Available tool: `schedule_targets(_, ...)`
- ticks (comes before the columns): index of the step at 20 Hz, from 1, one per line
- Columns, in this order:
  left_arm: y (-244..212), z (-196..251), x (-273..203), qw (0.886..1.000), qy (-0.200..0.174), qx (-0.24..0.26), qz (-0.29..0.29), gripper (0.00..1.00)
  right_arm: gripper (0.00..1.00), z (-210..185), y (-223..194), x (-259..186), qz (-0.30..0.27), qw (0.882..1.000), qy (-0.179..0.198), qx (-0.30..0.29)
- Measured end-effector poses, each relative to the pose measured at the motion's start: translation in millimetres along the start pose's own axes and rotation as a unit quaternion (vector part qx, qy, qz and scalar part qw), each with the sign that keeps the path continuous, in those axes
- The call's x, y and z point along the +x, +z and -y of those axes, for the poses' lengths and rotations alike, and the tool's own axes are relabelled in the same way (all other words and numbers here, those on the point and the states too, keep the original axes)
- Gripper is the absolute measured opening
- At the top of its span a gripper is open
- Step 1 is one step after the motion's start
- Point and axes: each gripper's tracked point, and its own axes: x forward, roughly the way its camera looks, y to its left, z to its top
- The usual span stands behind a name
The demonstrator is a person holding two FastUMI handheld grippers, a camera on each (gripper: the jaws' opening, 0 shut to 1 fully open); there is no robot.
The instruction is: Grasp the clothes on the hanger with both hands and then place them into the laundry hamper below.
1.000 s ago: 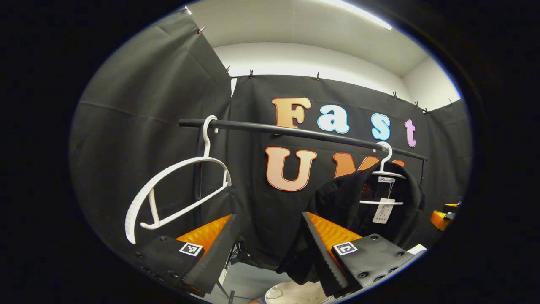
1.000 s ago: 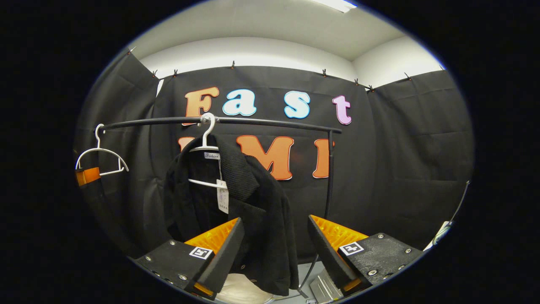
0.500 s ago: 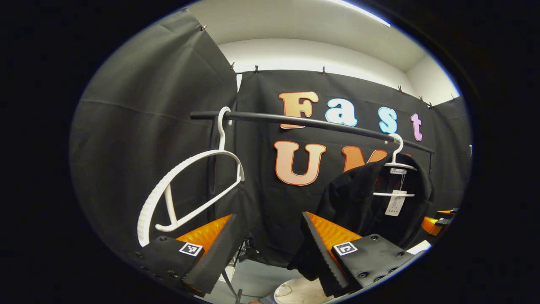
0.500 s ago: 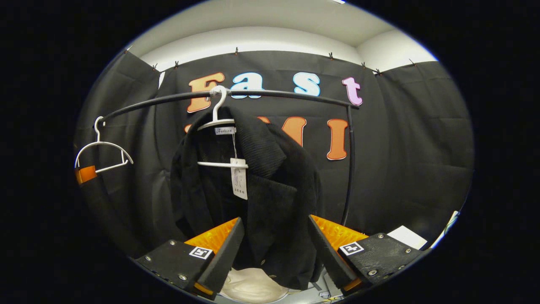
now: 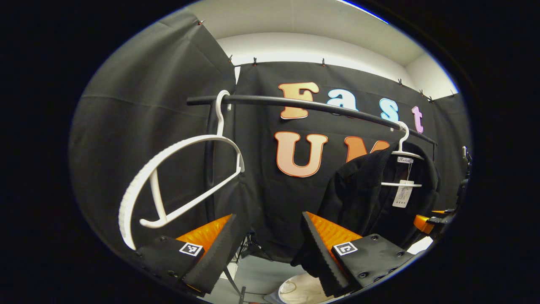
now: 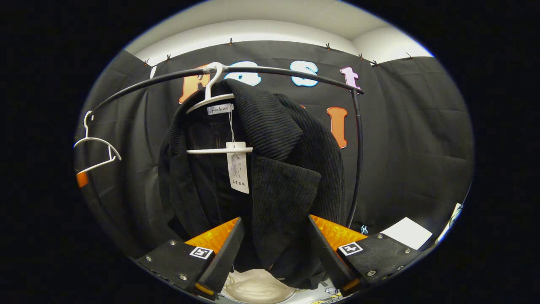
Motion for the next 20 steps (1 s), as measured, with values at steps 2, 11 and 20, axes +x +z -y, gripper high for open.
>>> schedule_targets(2,-2.7,6.7,4.6,1.0,-0.002,0.001,-0.004,0.96,0.89,-1.2,-0.1,13.1,-0.006,1.0,-0.002,0.009)
schedule_targets(11,-14.7,64.4,18.7,1.0,-0.003,0.001,-0.014,0.96,0.67,1.8,-2.7,46.3,-0.026,0.999,0.038,0.003)
schedule_targets(20,-30.5,179.8,42.8,0.995,-0.096,-0.009,-0.017,0.96,0.13,7.8,6.7,37.1,-0.015,0.997,0.078,0.02)
